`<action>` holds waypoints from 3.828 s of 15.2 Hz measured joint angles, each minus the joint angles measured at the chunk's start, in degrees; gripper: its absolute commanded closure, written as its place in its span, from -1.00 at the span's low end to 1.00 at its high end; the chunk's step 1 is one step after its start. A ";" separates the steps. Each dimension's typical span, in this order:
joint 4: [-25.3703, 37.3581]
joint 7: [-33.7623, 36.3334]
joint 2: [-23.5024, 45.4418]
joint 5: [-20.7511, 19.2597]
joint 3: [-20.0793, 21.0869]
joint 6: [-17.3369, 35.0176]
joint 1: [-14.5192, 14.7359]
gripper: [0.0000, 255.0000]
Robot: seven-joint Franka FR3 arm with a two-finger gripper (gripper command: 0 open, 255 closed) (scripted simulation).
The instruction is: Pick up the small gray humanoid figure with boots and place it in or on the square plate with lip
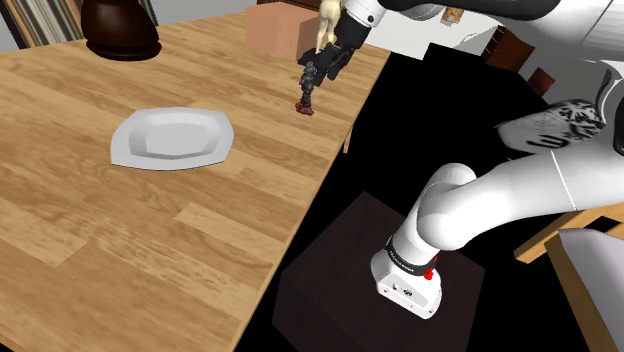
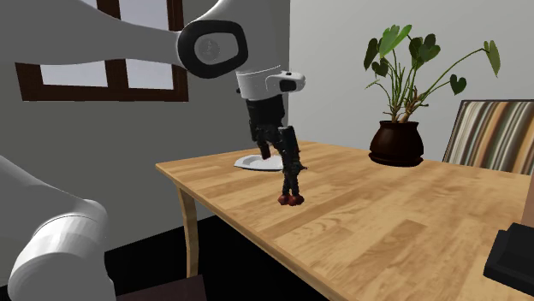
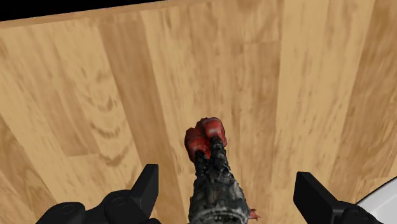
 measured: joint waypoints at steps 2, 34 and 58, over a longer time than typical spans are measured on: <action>0.23 -1.77 1.00 0.33 -0.64 1.93 0.70 -1.00; 3.32 -1.89 3.08 0.74 -0.59 1.39 1.37 1.00; 19.39 18.52 15.32 2.84 15.86 -0.67 6.71 1.00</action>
